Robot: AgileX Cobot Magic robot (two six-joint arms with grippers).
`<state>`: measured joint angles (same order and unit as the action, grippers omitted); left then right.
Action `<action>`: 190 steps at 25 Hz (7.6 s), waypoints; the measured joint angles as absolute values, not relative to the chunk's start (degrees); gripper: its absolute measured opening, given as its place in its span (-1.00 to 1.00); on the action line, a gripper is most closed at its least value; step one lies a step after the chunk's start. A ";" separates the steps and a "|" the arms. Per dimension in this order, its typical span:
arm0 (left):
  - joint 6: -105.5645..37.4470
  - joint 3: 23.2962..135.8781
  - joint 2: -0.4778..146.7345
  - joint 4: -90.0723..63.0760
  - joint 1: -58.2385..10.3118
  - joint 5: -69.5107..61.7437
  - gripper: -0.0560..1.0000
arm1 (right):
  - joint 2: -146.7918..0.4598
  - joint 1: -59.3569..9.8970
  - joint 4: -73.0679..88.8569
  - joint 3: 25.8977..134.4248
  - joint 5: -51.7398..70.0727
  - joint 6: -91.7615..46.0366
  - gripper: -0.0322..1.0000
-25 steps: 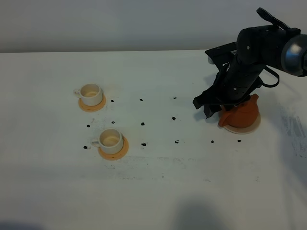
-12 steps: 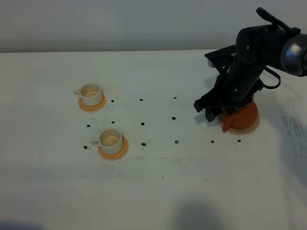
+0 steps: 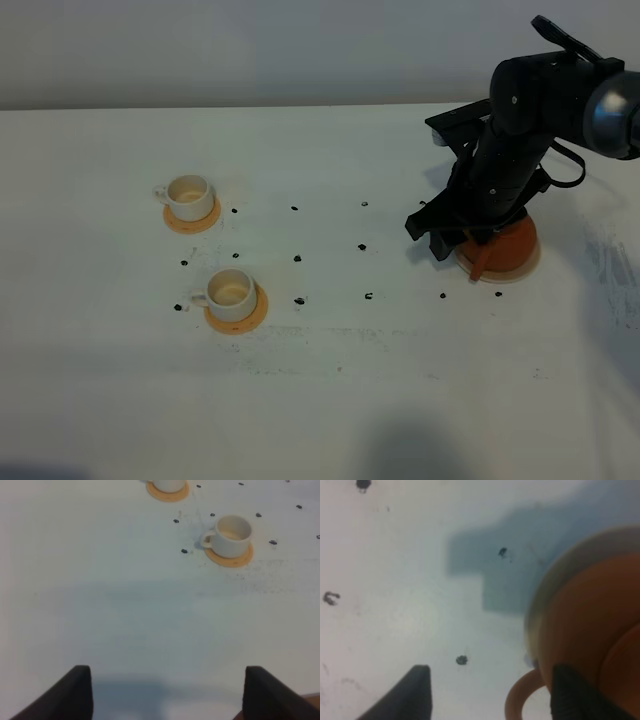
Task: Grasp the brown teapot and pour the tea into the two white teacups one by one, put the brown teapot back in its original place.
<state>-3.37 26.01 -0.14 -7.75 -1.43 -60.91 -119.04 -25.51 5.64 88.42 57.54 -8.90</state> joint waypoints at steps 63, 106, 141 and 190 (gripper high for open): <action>-3.37 26.01 -0.14 -7.75 -1.43 -60.91 0.23 | -108.43 -28.95 9.38 65.00 32.25 -11.25 0.04; -3.37 26.01 -0.14 -7.75 -1.43 -60.91 0.23 | -108.43 -27.44 4.74 65.00 35.41 0.00 0.04; -3.37 26.01 -0.14 -7.75 -1.43 -60.91 0.23 | -103.02 -28.70 -1.36 65.00 40.71 7.57 0.04; -3.37 26.01 -0.14 -7.75 -1.43 -60.91 0.23 | -107.93 -18.77 -1.08 66.76 37.95 3.67 0.04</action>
<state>-3.37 26.01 -0.14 -7.75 -1.43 -60.91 -107.93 -18.77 -1.08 66.76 37.95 3.67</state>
